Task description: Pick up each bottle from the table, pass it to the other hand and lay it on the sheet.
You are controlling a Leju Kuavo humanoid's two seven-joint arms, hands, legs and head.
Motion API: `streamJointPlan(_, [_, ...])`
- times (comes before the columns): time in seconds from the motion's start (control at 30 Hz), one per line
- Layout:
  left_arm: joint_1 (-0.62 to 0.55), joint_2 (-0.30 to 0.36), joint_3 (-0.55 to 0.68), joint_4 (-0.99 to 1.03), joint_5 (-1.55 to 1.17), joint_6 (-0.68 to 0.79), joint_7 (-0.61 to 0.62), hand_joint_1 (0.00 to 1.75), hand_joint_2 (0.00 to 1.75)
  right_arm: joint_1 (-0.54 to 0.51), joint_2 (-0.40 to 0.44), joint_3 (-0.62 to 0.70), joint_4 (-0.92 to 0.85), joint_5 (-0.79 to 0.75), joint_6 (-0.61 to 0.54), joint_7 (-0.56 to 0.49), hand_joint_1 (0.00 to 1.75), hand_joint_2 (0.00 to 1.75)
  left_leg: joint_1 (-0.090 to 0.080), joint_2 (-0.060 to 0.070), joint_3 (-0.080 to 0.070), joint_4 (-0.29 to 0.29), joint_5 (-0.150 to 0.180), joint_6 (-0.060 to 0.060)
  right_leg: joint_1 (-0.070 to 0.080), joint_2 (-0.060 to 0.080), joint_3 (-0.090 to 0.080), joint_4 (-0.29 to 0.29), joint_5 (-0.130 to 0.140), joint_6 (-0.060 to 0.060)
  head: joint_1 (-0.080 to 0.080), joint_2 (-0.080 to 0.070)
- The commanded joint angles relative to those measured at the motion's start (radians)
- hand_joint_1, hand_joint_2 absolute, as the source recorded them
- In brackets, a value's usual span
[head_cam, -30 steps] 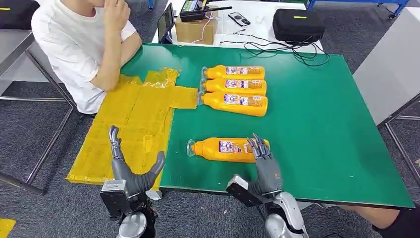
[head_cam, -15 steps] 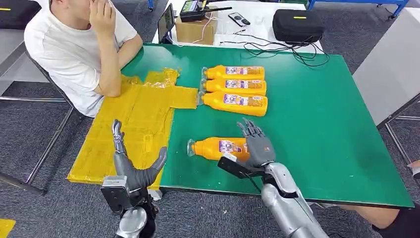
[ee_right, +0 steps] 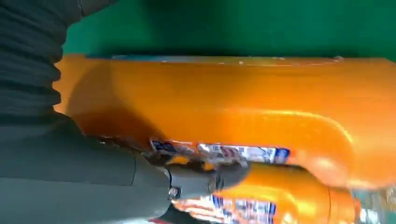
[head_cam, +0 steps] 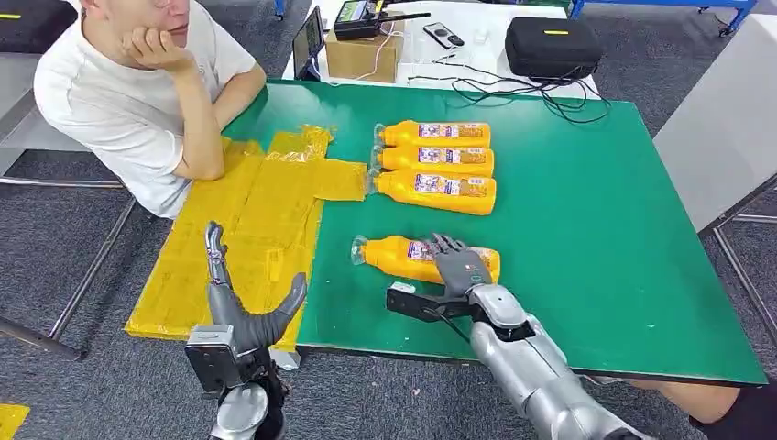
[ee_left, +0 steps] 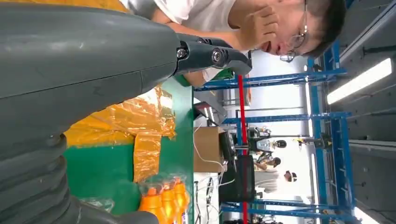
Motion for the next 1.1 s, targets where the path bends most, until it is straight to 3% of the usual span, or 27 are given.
streamJointPlan(0.03, [0.002,0.011,0.057,-0.021,0.005,-0.010,0.020,0.00,1.75,-0.085,-0.030,0.161,0.137,0.066,0.064,0.100,0.00,1.75,0.001,0.003,0.005,0.000,-0.002,-0.001,0.001,0.002,0.004,0.000,-0.002,-0.003,0.000,0.000])
streamJointPlan(0.3, [0.044,-0.003,0.099,-0.077,-0.014,-0.014,0.032,0.00,1.75,-0.019,-0.085,0.156,-0.039,0.190,0.060,0.267,0.00,1.75,0.001,-0.001,0.005,0.000,-0.001,-0.001,0.001,-0.001,0.005,-0.001,-0.001,-0.002,0.000,0.000])
streamJointPlan(0.73, [0.039,-0.017,0.110,-0.080,-0.023,-0.021,0.039,0.00,1.75,-0.048,-0.060,0.115,0.029,0.212,0.110,0.265,0.00,1.75,0.001,0.001,0.007,0.000,-0.001,-0.001,0.001,0.000,0.006,-0.001,-0.001,-0.002,0.000,0.000])
streamJointPlan(0.77, [0.039,-0.021,0.114,-0.084,-0.033,-0.027,0.045,0.00,1.75,-0.055,-0.054,0.106,0.053,0.200,0.117,0.246,0.23,1.75,0.000,0.001,0.006,0.000,-0.001,-0.001,0.001,0.000,0.005,-0.001,0.000,-0.001,0.000,0.000])
streamJointPlan(0.8, [0.037,-0.022,0.115,-0.083,-0.036,-0.029,0.046,0.00,1.75,-0.060,-0.052,0.101,0.067,0.193,0.123,0.239,0.73,1.75,0.000,0.000,0.005,0.000,0.000,0.000,0.000,0.000,0.004,-0.001,0.000,-0.001,0.000,0.000])
streamJointPlan(0.83, [0.032,-0.024,0.118,-0.076,-0.039,-0.031,0.048,0.00,1.75,-0.071,-0.046,0.092,0.101,0.180,0.133,0.227,1.38,1.75,0.001,0.001,0.006,0.000,-0.001,-0.001,0.001,0.000,0.005,-0.001,-0.001,-0.002,0.000,0.000])
streamJointPlan(0.87, [0.020,-0.023,0.115,-0.059,-0.040,-0.035,0.048,0.00,1.75,-0.089,-0.040,0.076,0.153,0.157,0.150,0.211,1.43,1.75,0.000,0.000,0.005,0.000,-0.001,0.000,0.000,0.000,0.005,-0.001,0.000,-0.001,0.000,0.000])
streamJointPlan(0.9, [0.013,-0.023,0.113,-0.048,-0.040,-0.038,0.047,0.00,1.75,-0.098,-0.038,0.070,0.181,0.145,0.162,0.204,1.69,1.75,0.001,0.001,0.007,0.000,-0.001,-0.001,0.001,0.000,0.006,-0.001,-0.001,-0.002,0.000,0.000])
streamJointPlan(0.93, [-0.006,-0.018,0.099,-0.019,-0.036,-0.052,0.042,0.00,1.75,-0.116,-0.039,0.044,0.242,0.107,0.183,0.171,1.75,1.75,0.000,0.001,0.006,0.000,0.000,-0.001,0.000,0.000,0.005,-0.001,0.000,-0.002,0.000,0.000])
streamJointPlan(1.1, [-0.025,-0.018,0.088,0.011,-0.027,-0.048,0.032,0.00,1.75,-0.118,-0.049,0.033,0.303,0.095,0.181,0.169,1.75,1.75,0.000,-0.002,0.007,-0.002,0.001,0.000,0.001,-0.004,0.007,-0.002,0.000,-0.002,0.000,0.000])
